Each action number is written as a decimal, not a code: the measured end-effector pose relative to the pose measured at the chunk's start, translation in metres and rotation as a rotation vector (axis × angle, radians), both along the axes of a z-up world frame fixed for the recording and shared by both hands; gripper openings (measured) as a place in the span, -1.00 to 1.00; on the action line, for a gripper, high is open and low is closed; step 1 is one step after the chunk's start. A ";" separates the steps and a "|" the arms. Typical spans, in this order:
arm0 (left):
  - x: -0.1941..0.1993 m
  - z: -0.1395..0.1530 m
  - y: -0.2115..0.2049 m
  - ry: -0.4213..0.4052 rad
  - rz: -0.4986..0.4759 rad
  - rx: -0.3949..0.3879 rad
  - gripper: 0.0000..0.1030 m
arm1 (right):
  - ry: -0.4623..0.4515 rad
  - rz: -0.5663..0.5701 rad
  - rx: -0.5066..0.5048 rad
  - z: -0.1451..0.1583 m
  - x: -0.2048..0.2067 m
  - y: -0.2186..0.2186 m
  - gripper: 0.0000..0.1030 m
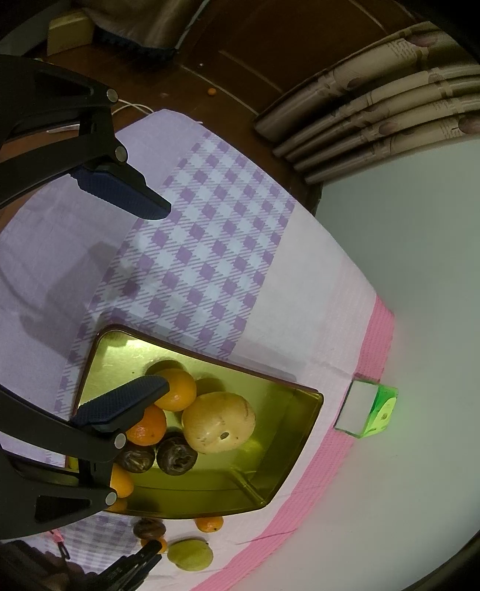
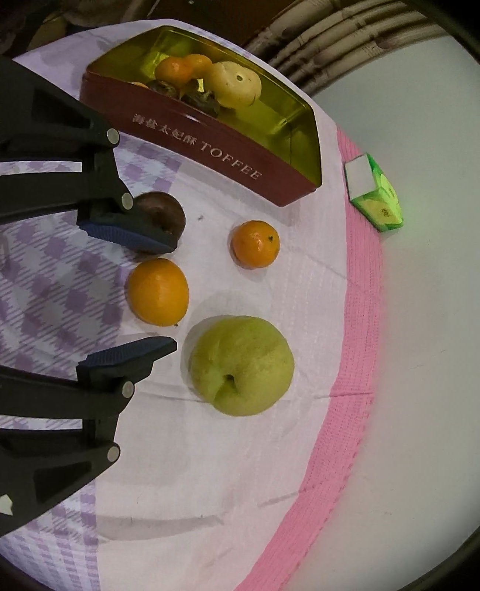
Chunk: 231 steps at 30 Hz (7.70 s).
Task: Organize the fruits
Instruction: 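Grasp another orange on the cloth with the right gripper, then grasp the large green pear with left gripper while right gripper holds the orange, then carry the green pear into the gold tray and open left gripper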
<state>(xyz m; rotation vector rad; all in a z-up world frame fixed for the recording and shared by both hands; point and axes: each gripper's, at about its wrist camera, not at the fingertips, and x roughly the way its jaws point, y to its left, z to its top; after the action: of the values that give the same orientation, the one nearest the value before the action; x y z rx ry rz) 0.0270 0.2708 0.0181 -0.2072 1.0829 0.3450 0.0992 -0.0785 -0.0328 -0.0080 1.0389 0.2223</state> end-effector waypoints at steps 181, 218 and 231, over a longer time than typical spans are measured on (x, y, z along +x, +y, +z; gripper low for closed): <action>0.065 -0.007 -0.126 0.015 -0.240 -0.017 0.40 | -0.144 -0.176 -0.148 -0.031 -0.005 -0.150 -0.28; 0.048 -0.014 -0.130 0.048 -0.283 -0.028 0.51 | -0.149 -0.183 -0.169 -0.030 -0.006 -0.150 -0.28; 0.039 -0.027 -0.125 0.091 -0.282 -0.033 0.59 | -0.137 -0.184 -0.172 -0.025 -0.007 -0.145 -0.28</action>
<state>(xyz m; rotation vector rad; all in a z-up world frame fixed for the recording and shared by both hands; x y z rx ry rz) 0.0665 0.1455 -0.0086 -0.0661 1.1904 0.0839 0.0922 -0.2233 -0.0573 -0.0821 0.9134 -0.0351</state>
